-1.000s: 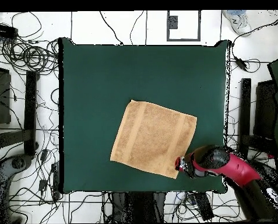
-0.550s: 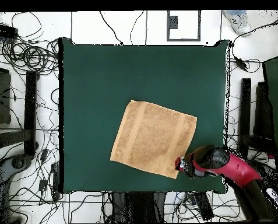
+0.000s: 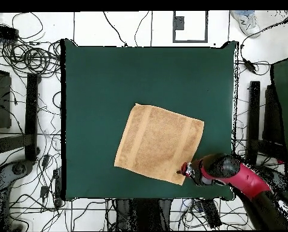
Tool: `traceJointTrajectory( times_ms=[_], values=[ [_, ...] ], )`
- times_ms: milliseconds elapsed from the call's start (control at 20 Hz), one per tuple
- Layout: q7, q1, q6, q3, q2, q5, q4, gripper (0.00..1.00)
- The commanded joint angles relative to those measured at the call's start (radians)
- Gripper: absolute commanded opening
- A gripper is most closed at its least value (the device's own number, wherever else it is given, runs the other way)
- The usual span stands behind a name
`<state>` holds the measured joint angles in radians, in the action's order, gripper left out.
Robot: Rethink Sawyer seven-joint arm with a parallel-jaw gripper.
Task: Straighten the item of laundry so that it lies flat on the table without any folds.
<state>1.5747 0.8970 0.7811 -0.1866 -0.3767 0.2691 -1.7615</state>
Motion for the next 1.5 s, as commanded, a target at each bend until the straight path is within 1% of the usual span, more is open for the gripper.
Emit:
traceJointTrajectory(
  times_ms=[50,250,400,750,1200,1500],
  values=[
    [0.081,0.071,-0.19,-0.135,0.173,-0.099,-0.106,1.0],
    [0.057,0.1,-0.199,-0.161,0.196,-0.124,-0.124,1.0],
    [0.039,0.112,-0.186,-0.172,0.21,-0.134,-0.119,1.0],
    [0.045,0.133,-0.204,-0.184,0.22,-0.141,-0.135,1.0],
    [0.139,0.191,-0.411,-0.216,0.23,-0.16,-0.249,1.0],
    [0.165,0.197,-0.464,-0.213,0.228,-0.182,-0.28,1.0]
  ],
)
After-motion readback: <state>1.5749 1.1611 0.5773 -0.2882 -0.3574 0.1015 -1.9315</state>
